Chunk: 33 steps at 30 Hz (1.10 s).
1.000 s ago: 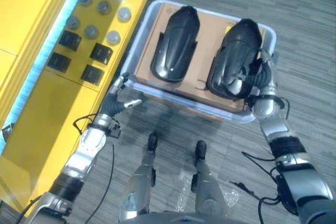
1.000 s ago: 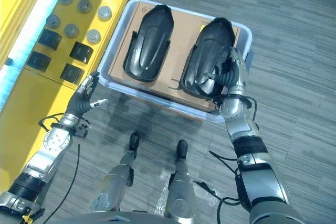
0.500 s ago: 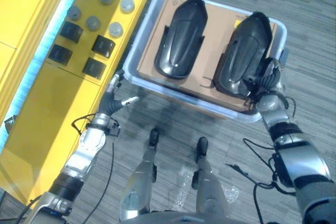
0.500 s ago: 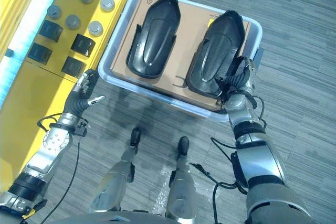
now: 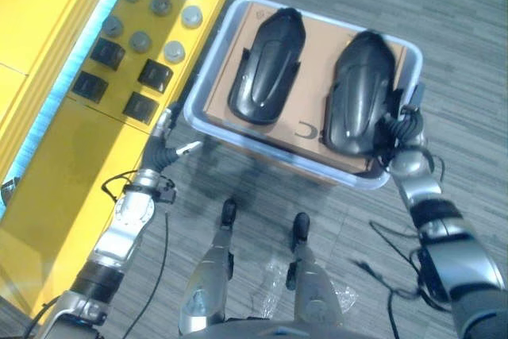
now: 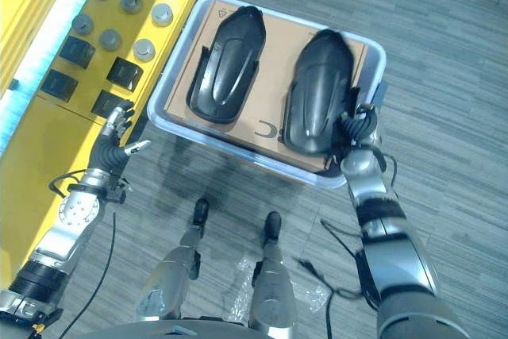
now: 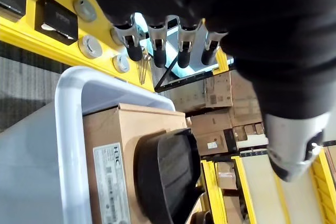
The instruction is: Move parts from the plastic box to the shelf.
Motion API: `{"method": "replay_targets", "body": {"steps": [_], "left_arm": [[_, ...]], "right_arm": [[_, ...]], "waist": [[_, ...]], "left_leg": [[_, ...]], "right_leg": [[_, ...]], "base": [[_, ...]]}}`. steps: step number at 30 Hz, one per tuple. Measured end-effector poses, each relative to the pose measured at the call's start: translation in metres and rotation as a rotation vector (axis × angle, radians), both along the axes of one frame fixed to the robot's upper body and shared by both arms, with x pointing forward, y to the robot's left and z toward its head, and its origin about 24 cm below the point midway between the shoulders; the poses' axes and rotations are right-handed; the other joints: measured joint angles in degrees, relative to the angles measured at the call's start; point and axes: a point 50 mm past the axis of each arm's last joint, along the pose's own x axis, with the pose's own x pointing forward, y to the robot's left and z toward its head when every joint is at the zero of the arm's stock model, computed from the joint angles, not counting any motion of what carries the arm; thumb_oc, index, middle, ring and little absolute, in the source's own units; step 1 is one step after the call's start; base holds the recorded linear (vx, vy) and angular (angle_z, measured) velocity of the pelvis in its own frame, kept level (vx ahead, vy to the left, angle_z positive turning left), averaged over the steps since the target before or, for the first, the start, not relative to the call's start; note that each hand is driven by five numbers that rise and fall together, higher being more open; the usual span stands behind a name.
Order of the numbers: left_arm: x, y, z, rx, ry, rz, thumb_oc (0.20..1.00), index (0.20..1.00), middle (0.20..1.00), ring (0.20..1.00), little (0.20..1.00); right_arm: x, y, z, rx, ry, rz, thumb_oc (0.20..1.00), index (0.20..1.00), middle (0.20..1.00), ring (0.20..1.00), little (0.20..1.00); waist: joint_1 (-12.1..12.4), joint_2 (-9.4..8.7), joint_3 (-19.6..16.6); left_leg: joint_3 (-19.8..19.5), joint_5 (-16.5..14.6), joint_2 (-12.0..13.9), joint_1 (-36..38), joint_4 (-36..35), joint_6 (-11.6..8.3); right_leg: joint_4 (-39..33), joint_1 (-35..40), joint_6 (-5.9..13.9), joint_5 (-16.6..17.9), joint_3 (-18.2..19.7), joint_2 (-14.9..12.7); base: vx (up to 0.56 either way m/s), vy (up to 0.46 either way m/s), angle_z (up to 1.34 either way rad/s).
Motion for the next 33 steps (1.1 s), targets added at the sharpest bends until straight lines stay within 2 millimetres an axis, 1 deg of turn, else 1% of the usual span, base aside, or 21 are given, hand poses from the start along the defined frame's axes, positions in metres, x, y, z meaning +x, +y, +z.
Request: {"method": "replay_targets", "body": {"steps": [2,4,6,7,9,11,12,13,14,15,16,17,20,21,23,24,25,26,29,32,33], "left_arm": [[0.000,0.004,0.002,0.012,-0.010,0.015,1.000,1.000,1.000,1.000,1.000],[0.000,0.007,0.004,0.012,-0.018,0.026,1.000,1.000,1.000,1.000,1.000],[-0.002,0.015,0.005,0.022,-0.023,0.053,1.000,1.000,1.000,1.000,1.000],[-0.003,0.019,0.005,0.031,-0.019,0.062,1.000,1.000,1.000,1.000,1.000],[-0.005,0.024,0.004,0.034,-0.015,0.074,1.000,1.000,1.000,1.000,1.000],[-0.005,0.027,0.005,0.037,-0.015,0.078,1.000,1.000,1.000,1.000,1.000],[-0.006,0.028,0.004,0.038,-0.011,0.077,1.000,1.000,1.000,1.000,1.000],[-0.006,0.028,0.004,0.038,-0.011,0.077,1.000,1.000,1.000,1.000,1.000],[-0.007,0.023,0.005,0.022,-0.018,0.060,1.000,1.000,1.000,1.000,1.000],[-0.007,0.023,0.005,0.022,-0.018,0.060,1.000,1.000,1.000,1.000,1.000],[-0.010,0.020,0.004,0.021,-0.011,0.039,1.000,1.000,1.000,1.000,1.000],[-0.012,0.017,0.001,0.017,-0.002,0.023,1.000,1.000,1.000,1.000,1.000],[-0.013,0.001,-0.009,-0.070,0.044,-0.039,1.000,1.000,1.000,1.000,1.000],[-0.013,-0.004,-0.012,-0.106,0.060,-0.056,1.000,1.000,1.000,1.000,1.000],[-0.014,-0.017,-0.023,-0.181,0.127,-0.116,1.000,1.000,1.000,1.000,1.000],[-0.015,-0.027,-0.028,-0.210,0.164,-0.161,1.000,1.000,1.000,1.000,1.000],[-0.015,-0.027,-0.028,-0.210,0.164,-0.161,1.000,1.000,1.000,1.000,1.000],[-0.017,-0.036,-0.032,-0.251,0.189,-0.194,1.000,1.000,1.000,1.000,1.000],[-0.018,-0.047,-0.036,-0.281,0.220,-0.226,1.000,1.000,1.000,1.000,1.000],[-0.018,-0.058,-0.040,-0.311,0.257,-0.265,1.000,1.000,1.000,1.000,1.000],[-0.019,-0.062,-0.040,-0.319,0.264,-0.281,1.000,1.000,1.000,1.000,1.000]], "right_arm": [[-0.013,0.003,-0.010,-0.031,0.012,0.034,0.200,0.200,0.200,0.200,0.200],[-0.023,0.000,-0.015,-0.059,0.020,0.036,0.200,0.200,0.200,0.200,0.200],[-0.033,-0.004,-0.016,-0.105,0.014,0.028,0.200,0.200,0.200,0.200,0.200],[-0.043,-0.011,-0.016,-0.135,0.013,0.007,0.200,0.200,0.200,0.200,0.200],[-0.054,-0.015,-0.016,-0.169,0.006,0.001,0.200,0.200,0.200,0.200,0.200],[-0.059,-0.012,-0.011,-0.215,-0.003,0.027,0.200,0.200,0.200,0.200,0.200],[-0.061,-0.007,-0.009,-0.249,-0.013,0.055,0.200,0.200,0.200,0.200,0.200],[-0.061,-0.007,-0.009,-0.249,-0.013,0.055,0.200,0.200,0.200,0.200,0.200],[-0.065,-0.001,0.002,-0.300,-0.054,0.084,0.200,0.200,0.200,0.200,0.200],[-0.065,-0.001,0.002,-0.300,-0.054,0.084,0.200,0.200,0.200,0.200,0.200],[-0.066,0.003,0.005,-0.313,-0.073,0.106,0.200,0.200,0.200,0.200,0.200],[-0.066,0.004,0.006,-0.327,-0.078,0.115,0.200,0.200,0.200,0.200,0.200],[-0.070,0.017,0.017,-0.373,-0.124,0.175,0.200,0.200,0.200,0.200,0.200],[-0.070,0.022,0.020,-0.386,-0.135,0.192,0.200,0.200,0.200,0.200,0.200],[-0.075,0.038,0.030,-0.419,-0.203,0.250,0.200,0.200,0.200,0.200,0.200],[-0.078,0.049,0.036,-0.431,-0.256,0.294,0.200,0.200,0.200,0.200,0.200],[-0.078,0.049,0.036,-0.431,-0.256,0.294,0.200,0.200,0.200,0.200,0.200],[-0.081,0.061,0.041,-0.426,-0.301,0.331,0.200,0.200,0.200,0.200,0.200],[-0.082,0.078,0.042,-0.425,-0.327,0.405,0.200,0.200,0.200,0.200,0.200],[-0.084,0.097,0.039,-0.380,-0.362,0.474,0.200,0.200,0.200,0.200,0.200],[-0.085,0.101,0.038,-0.371,-0.366,0.490,0.200,0.200,0.200,0.200,0.200]], "waist": [[-0.1,-0.77,-0.2],[-0.4,-1.35,-0.4],[-0.7,-2.44,-1.4],[-1.3,-3.33,-2.0],[-1.5,-4.21,-3.3],[-2.0,-5.00,-4.7],[-2.7,-5.59,-7.3],[-2.7,-5.59,-7.3],[-2.9,-5.79,-8.5],[-2.9,-5.79,-8.5],[-3.1,-5.84,-10.1],[-3.4,-5.85,-12.0],[-3.6,-5.67,-14.1],[-3.8,-5.64,-14.3],[-3.8,-5.44,-15.3],[-4.5,-5.24,-16.4],[-4.5,-5.24,-16.4],[-5.3,-5.08,-17.5],[-5.9,-4.88,-17.9],[-6.4,-4.33,-18.4],[-6.3,-4.02,-18.6]], "left_leg": [[-0.1,-0.2,0.2,1.5,0.0,-0.06],[-0.1,-0.8,0.4,2.6,0.0,-0.27],[0.0,-1.5,0.4,3.4,-0.4,-0.23],[0.1,-1.6,0.5,4.6,-0.4,-0.10],[0.4,-2.0,0.5,6.2,-0.4,0.02],[0.7,-2.5,0.5,8.3,-0.4,0.08],[1.0,-3.0,0.6,9.2,-0.4,0.13],[1.0,-3.0,0.6,9.2,-0.4,0.13],[1.7,-3.5,0.6,12.2,-0.4,0.51],[1.7,-3.5,0.6,12.2,-0.4,0.51],[2.0,-3.8,0.6,13.1,-0.4,0.65],[2.0,-4.2,0.6,13.2,-0.4,0.38],[3.2,-4.7,1.0,15.5,-0.4,0.59],[3.3,-4.9,1.2,16.2,-0.4,0.56],[4.1,-5.2,1.3,17.3,-0.4,0.61],[4.7,-5.5,1.5,17.9,-0.4,0.50],[4.7,-5.5,1.5,17.9,-0.4,0.50],[4.9,-5.5,1.6,18.2,-0.4,0.53],[5.1,-5.7,1.7,19.3,-0.4,0.56],[5.3,-5.7,1.8,19.5,-0.4,0.56],[5.4,-5.8,1.8,19.5,-0.4,0.35]], "right_leg": [[0.0,1.5,-0.05,-0.2,-0.1,0.1],[0.0,2.7,-0.18,-0.4,-0.2,0.2],[0.0,3.4,-0.36,-0.9,0.0,0.2],[0.0,4.7,-0.51,-0.9,-0.1,0.0],[0.0,6.1,-0.56,-1.1,0.1,-0.1],[0.0,8.2,-0.57,-1.6,0.2,-0.2],[0.0,8.9,-0.50,-1.8,0.4,-0.2],[0.0,8.9,-0.50,-1.8,0.4,-0.2],[0.0,11.7,-0.40,-2.1,0.7,-0.2],[0.0,11.7,-0.40,-2.1,0.7,-0.2],[-0.2,12.3,-0.42,-2.6,1.3,-0.2],[-0.4,12.2,-0.47,-3.0,1.5,-0.2],[-0.4,14.1,-0.52,-3.3,1.9,0.1],[-0.4,14.5,-0.56,-3.5,2.1,0.1],[-0.4,15.3,-0.70,-3.6,3.1,0.4],[-0.4,15.5,-0.63,-4.0,3.5,0.5],[-0.4,15.5,-0.63,-4.0,3.5,0.5],[-0.4,15.7,-0.63,-4.0,3.8,0.6],[-0.4,16.4,-0.74,-4.1,4.5,0.8],[-0.4,16.4,-0.96,-4.1,4.8,0.8],[-0.4,16.5,-0.93,-4.1,4.8,0.8]], "base": [[0.02,-0.022,0.00],[0.00,0.000,0.00],[0.00,0.000,0.00],[0.03,-0.014,-0.02],[0.04,-0.014,-0.04],[0.00,-0.012,-0.05],[0.00,-0.012,-0.05],[0.01,-0.016,-0.13],[-0.02,-0.006,-0.09],[-0.01,-0.013,-0.16],[0.01,-0.017,-0.10],[0.02,-0.032,-0.15],[0.01,-0.046,-0.15],[0.01,-0.016,-0.15],[0.01,-0.027,-0.22],[0.01,-0.034,-0.18],[0.00,-0.042,-0.15],[-0.02,-0.031,-0.08],[-0.02,-0.014,-0.09],[-0.01,0.004,-0.07],[0.00,0.000,0.00]]}}
